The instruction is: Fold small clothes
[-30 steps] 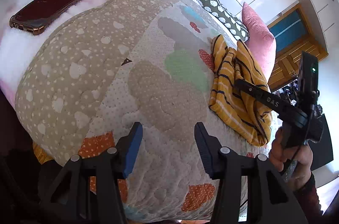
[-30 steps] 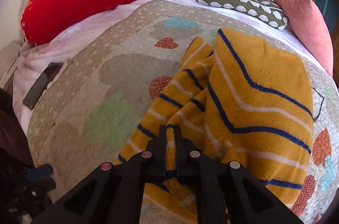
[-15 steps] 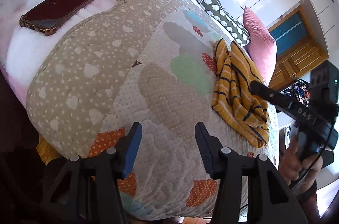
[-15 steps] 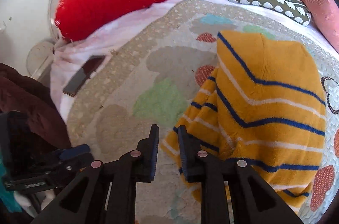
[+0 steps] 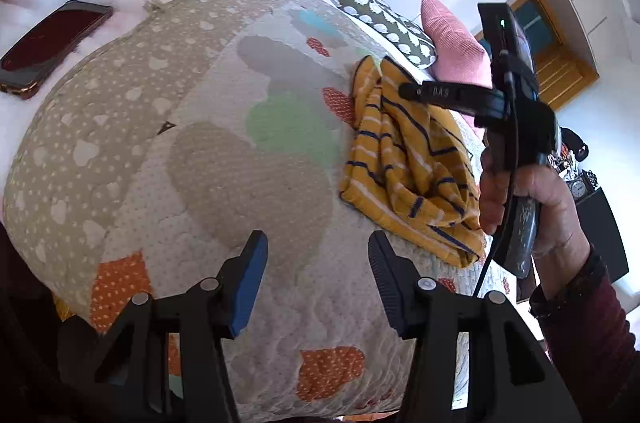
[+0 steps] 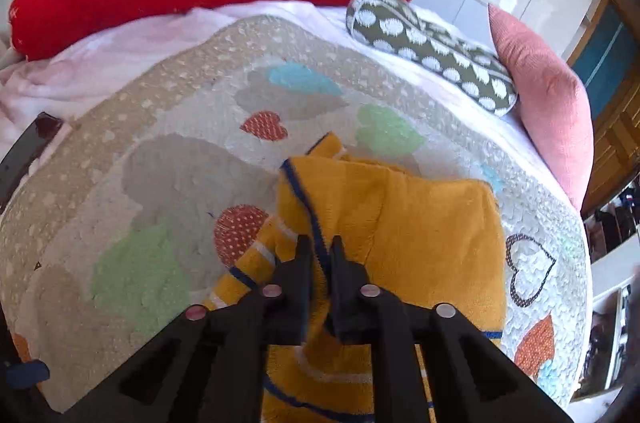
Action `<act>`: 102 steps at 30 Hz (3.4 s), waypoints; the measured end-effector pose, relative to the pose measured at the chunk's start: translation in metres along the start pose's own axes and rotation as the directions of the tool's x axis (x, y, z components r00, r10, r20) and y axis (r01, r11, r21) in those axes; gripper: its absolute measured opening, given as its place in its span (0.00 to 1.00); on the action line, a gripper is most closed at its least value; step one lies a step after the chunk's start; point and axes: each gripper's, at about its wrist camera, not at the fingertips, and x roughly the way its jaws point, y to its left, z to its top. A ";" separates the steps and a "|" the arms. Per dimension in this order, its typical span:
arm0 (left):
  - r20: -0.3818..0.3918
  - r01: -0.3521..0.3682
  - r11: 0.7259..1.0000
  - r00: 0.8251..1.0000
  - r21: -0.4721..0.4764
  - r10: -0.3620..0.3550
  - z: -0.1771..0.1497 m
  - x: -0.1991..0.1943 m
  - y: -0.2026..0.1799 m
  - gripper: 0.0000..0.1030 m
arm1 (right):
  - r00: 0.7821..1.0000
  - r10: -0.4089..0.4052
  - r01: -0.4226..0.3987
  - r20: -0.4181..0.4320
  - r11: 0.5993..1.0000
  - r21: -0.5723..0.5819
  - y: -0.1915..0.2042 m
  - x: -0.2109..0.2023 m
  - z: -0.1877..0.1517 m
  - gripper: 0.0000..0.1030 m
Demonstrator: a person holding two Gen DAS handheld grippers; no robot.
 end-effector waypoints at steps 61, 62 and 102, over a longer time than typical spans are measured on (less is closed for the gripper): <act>-0.227 0.096 0.982 0.972 0.161 -0.058 0.120 0.186 -0.115 0.46 | 0.814 0.498 -0.558 0.300 0.526 0.642 -0.204 0.057 -0.114 0.43; -0.222 0.115 0.980 0.972 0.162 -0.077 0.123 0.181 -0.123 0.41 | 0.809 0.500 -0.567 0.308 0.530 0.630 -0.207 0.049 -0.112 0.39; -0.079 -0.055 0.906 0.992 0.420 0.096 0.108 0.178 -0.236 0.30 | 0.845 0.359 -0.535 0.397 0.585 0.609 -0.286 -0.013 -0.134 0.37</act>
